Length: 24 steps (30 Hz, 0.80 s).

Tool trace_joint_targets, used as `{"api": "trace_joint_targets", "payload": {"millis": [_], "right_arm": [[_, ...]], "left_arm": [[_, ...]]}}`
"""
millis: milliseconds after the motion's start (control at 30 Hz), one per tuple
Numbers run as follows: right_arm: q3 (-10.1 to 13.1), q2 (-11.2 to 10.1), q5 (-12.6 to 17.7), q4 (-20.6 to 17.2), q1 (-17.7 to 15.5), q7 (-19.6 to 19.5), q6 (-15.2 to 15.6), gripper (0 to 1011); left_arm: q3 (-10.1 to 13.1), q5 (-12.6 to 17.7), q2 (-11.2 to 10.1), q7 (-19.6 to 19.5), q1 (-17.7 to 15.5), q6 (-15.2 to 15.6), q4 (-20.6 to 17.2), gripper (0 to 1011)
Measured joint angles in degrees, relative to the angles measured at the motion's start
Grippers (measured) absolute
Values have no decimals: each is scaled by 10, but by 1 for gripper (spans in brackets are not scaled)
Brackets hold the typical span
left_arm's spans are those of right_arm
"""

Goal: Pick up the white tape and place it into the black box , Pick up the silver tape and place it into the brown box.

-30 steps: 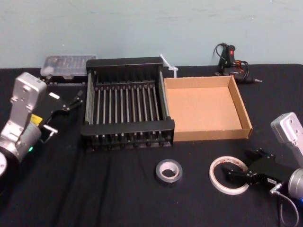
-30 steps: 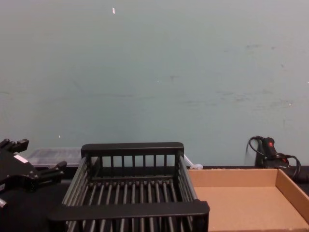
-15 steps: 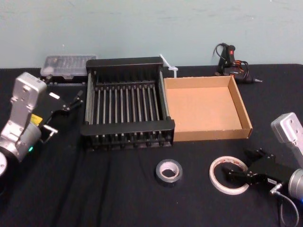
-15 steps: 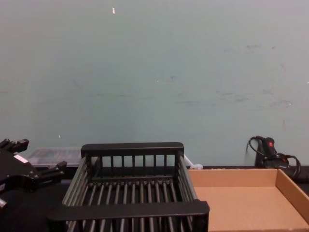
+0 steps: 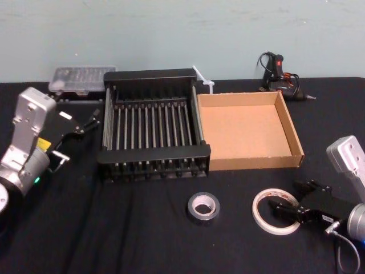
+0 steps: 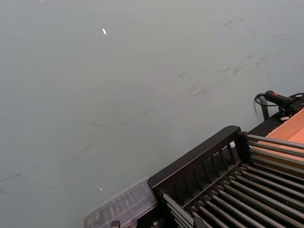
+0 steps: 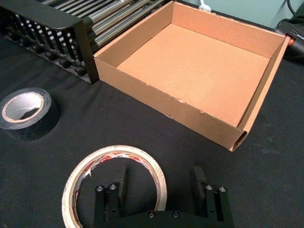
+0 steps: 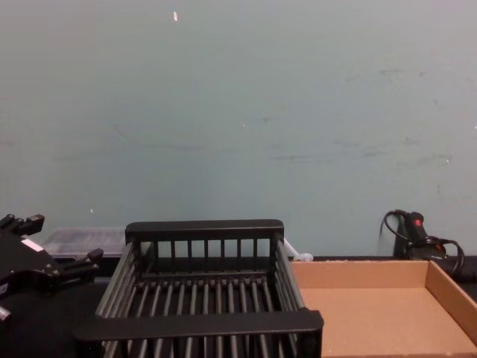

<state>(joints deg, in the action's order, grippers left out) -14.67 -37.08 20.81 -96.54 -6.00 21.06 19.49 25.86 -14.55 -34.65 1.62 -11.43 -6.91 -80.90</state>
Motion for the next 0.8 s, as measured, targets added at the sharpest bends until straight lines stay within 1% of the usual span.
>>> {"api": "trace_joint_targets", "payload": {"millis": [67,100,133,167,200,267,300,333,367,400,433,500,533,600,667,700,800], "right_arm": [[0,0,0,0,0,0,0,868],[0,0,0,0,0,0,0,818],[0,0,0,0,0,0,0,798],[0,0,0,0,0,0,0,743],[0,0,0,0,0,0,0,743],[0,0,0,0,0,0,0,685],[0,0,0,0,0,0,0,651],[0,0,0,0,0,0,0,593],[0,0,0,0,0,0,0,564],[0,0,0,0,0,0,0,564],[0,0,0,0,0,0,0,507],[0,0,0,0,0,0,0,449],[0,0,0,0,0,0,0,449],[0,0,0,0,0,0,0,341],[0,0,0,0,0,0,0,303],[0,0,0,0,0,0,0,244],[0,0,0,0,0,0,0,190]], "left_arm": [[0,0,0,0,0,0,0,1001],[0,0,0,0,0,0,0,1001],[0,0,0,0,0,0,0,1001],[0,0,0,0,0,0,0,1001],[0,0,0,0,0,0,0,1001],[0,0,0,0,0,0,0,1001],[0,0,0,0,0,0,0,1001],[0,0,0,0,0,0,0,1001],[0,0,0,0,0,0,0,1001],[0,0,0,0,0,0,0,1001],[0,0,0,0,0,0,0,1001],[0,0,0,0,0,0,0,1001],[0,0,0,0,0,0,0,1001],[0,0,0,0,0,0,0,1001],[0,0,0,0,0,0,0,1001],[0,0,0,0,0,0,0,1001],[0,0,0,0,0,0,0,1001]]}}
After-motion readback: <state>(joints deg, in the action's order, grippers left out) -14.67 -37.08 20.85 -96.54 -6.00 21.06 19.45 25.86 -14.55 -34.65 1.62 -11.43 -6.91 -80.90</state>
